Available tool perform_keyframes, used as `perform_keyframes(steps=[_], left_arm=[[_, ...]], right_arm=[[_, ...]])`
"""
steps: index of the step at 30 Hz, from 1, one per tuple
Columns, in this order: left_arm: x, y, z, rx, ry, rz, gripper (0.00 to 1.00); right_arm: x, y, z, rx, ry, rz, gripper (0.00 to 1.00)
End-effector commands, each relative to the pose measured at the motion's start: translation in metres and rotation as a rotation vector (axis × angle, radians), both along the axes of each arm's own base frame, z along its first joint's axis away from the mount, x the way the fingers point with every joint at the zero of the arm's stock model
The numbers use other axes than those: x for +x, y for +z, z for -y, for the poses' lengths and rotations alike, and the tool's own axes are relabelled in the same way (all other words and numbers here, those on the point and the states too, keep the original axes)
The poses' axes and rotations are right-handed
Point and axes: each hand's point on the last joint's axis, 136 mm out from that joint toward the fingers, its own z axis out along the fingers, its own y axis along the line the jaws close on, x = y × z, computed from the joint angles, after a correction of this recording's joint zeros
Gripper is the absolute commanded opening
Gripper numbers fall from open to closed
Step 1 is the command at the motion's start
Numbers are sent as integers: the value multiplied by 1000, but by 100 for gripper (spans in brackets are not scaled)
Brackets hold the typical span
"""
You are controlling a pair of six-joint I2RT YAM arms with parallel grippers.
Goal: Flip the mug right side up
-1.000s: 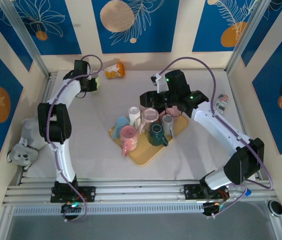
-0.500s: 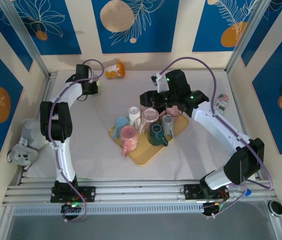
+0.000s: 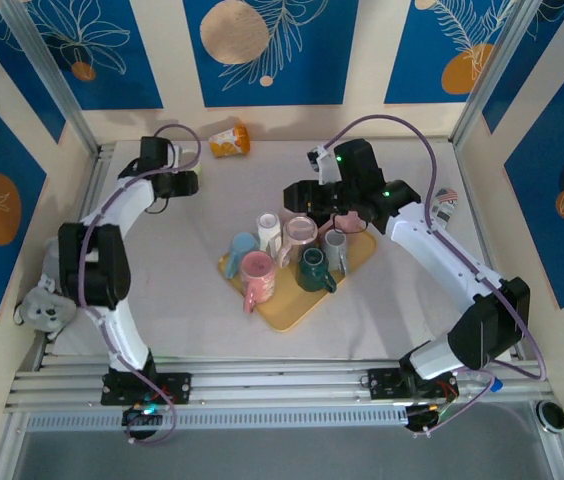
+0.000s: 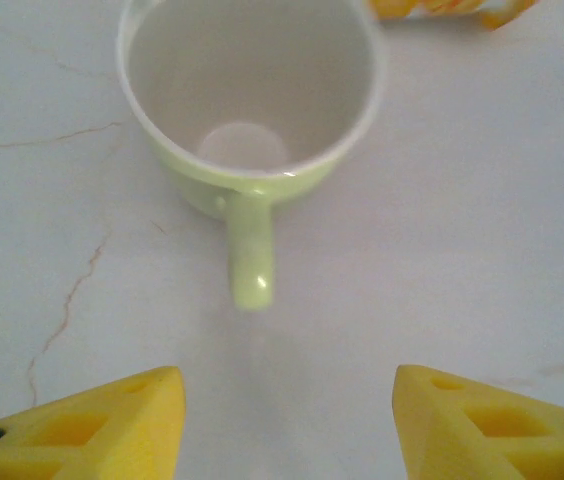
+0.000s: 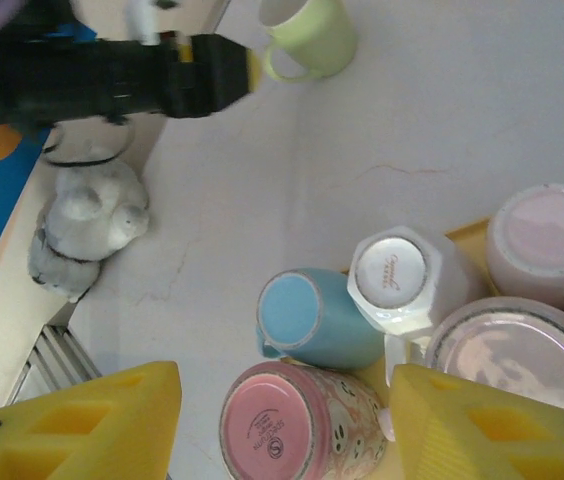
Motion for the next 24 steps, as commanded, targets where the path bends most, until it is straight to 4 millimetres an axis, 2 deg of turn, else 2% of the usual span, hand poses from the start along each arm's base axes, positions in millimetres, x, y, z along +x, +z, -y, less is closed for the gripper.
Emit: perform_keyframes(steps=[1, 6, 9, 16, 24], left_arm=[[-38, 45, 14, -123, -56, 50, 57], [-99, 69, 38, -216, -186, 16, 57], [-134, 84, 62, -302, -298, 10, 56], [-189, 112, 121, -488, -570, 86, 55], [-237, 94, 174, -543, -791, -7, 56]], right_arm=[[-13, 8, 20, -39, -83, -33, 57], [-30, -7, 44, -138, -170, -104, 55], [-50, -15, 55, -197, -167, -123, 55], [-89, -34, 73, -304, -92, -139, 54], [-127, -69, 98, -397, -76, -252, 53]])
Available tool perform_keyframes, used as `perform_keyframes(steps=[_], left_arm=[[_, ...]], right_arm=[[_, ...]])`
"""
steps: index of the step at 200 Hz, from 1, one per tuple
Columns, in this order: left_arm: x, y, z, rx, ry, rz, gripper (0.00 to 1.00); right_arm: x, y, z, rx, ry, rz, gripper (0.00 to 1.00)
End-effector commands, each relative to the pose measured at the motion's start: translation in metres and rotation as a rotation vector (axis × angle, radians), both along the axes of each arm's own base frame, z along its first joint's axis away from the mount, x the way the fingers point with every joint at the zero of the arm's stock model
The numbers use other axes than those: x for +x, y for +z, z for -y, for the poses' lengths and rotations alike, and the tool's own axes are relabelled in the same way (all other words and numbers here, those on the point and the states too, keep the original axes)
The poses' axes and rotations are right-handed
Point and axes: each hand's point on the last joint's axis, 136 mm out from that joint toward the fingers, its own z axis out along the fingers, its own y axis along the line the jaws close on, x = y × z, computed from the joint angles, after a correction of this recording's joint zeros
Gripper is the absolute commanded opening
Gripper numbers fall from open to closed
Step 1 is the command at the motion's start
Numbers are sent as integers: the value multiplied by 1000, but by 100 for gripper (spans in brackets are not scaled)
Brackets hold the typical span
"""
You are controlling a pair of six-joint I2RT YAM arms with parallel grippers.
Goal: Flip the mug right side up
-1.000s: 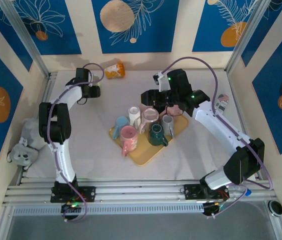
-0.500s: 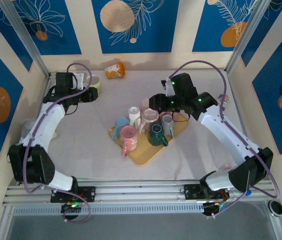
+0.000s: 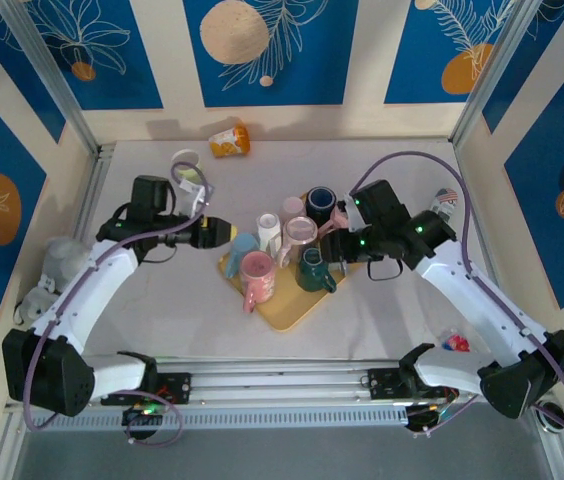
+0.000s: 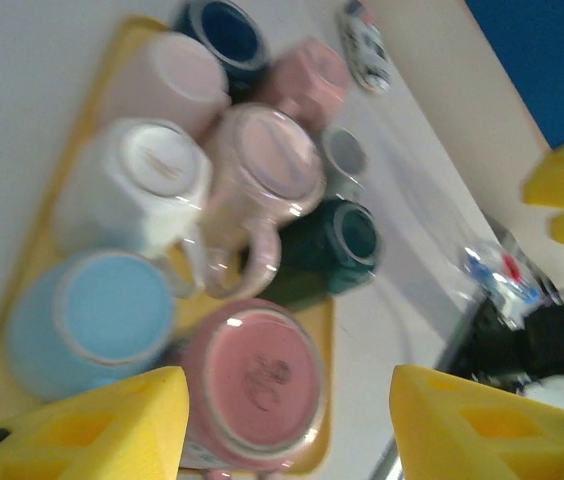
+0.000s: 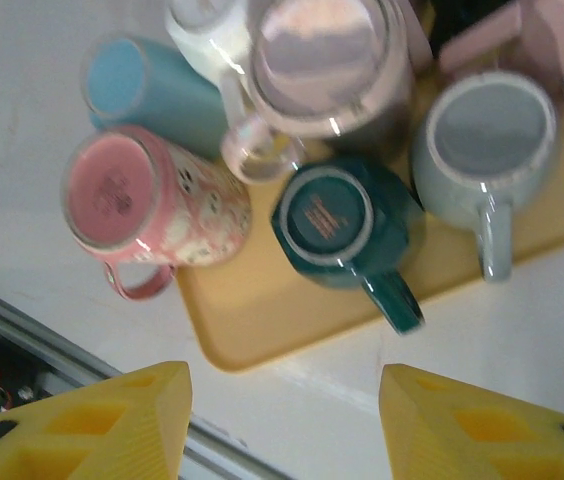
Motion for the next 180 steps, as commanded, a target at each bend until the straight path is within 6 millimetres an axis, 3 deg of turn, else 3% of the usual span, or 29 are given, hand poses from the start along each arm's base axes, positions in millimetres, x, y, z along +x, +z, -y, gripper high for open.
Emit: perform_keyframes(steps=[1, 47, 111, 180], left_arm=[[-22, 1, 24, -49, -131, 21, 56], [-21, -2, 37, -82, -143, -1, 55], [-22, -4, 38, -84, -145, -8, 55], [-22, -9, 37, -71, -132, -22, 55]], right_arm=[[-24, -24, 15, -69, 9, -86, 52], [-27, -60, 12, -132, 28, -156, 50], [-11, -90, -6, -170, 162, -74, 44], [3, -120, -6, -240, 208, -49, 43]])
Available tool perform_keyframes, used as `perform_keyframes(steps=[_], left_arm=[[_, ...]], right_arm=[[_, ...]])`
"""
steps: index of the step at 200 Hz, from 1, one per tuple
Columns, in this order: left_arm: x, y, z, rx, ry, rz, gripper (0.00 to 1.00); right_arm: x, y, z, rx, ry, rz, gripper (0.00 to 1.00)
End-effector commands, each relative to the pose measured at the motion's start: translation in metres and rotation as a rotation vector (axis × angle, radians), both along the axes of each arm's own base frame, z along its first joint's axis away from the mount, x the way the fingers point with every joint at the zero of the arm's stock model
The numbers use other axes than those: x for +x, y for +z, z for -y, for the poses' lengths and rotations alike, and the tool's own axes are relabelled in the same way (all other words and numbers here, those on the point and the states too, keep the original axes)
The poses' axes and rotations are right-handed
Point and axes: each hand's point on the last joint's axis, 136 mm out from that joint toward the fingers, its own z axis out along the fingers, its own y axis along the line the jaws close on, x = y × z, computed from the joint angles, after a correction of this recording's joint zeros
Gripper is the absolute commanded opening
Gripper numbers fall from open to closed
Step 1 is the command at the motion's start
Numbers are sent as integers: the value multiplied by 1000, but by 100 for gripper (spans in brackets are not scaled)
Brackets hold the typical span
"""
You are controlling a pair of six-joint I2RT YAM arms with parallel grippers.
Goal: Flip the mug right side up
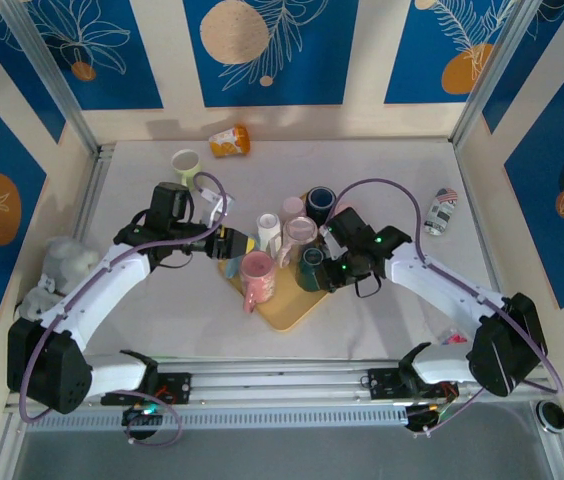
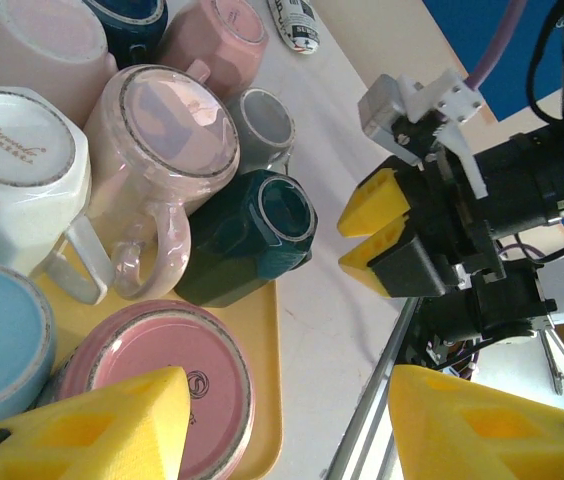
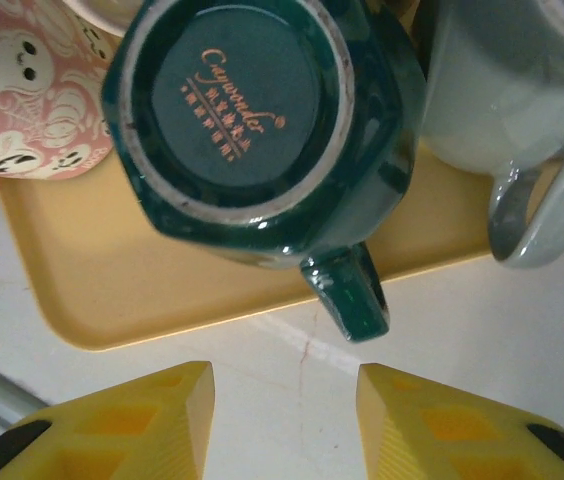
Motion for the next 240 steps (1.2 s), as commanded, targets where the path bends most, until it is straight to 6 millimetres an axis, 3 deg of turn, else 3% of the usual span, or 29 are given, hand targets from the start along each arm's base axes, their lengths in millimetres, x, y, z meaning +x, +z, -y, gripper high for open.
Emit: perform_keyframes(steps=[1, 79, 117, 164, 240], left_arm=[[-5, -2, 3, -12, -17, -12, 55], [0, -4, 4, -1, -6, -20, 55], [1, -5, 3, 0, 1, -22, 54], [5, -6, 5, -7, 9, -25, 54], [6, -9, 4, -3, 20, -35, 53]], right_arm=[[6, -12, -1, -30, 43, 29, 43], [10, -30, -10, -35, 97, 21, 43], [4, -30, -19, 16, 101, -5, 35], [7, -45, -9, -64, 27, -44, 36], [11, -57, -9, -157, 6, -30, 34]])
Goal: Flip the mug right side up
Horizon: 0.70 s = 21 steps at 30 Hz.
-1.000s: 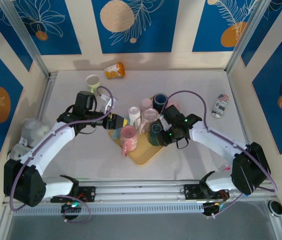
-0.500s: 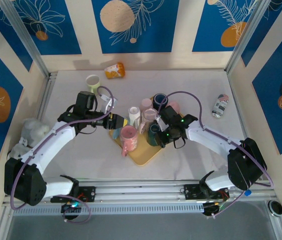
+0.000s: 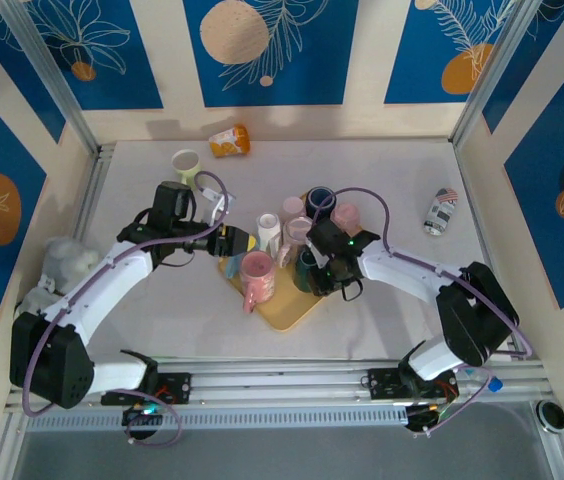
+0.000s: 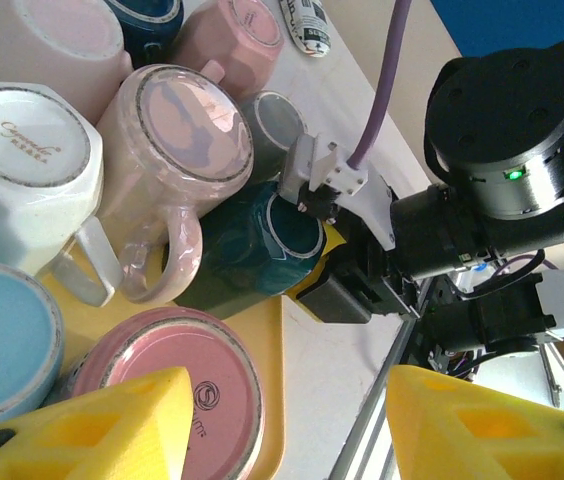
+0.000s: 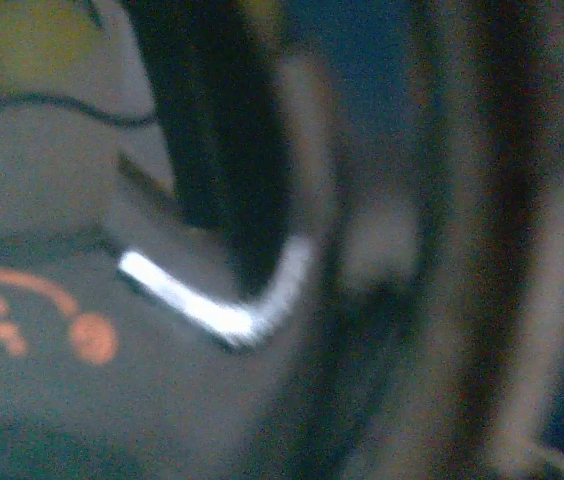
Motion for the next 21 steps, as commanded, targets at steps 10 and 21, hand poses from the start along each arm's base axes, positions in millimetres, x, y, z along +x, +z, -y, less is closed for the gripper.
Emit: perform_keyframes(steps=[10, 21], left_arm=[[-1, -2, 2, 2, 1, -2, 53], [-4, 2, 0, 2, 11, -8, 53]], right_arm=[[7, 1, 2, -56, -32, 35, 29], [5, 18, -5, -37, 24, 84, 0]])
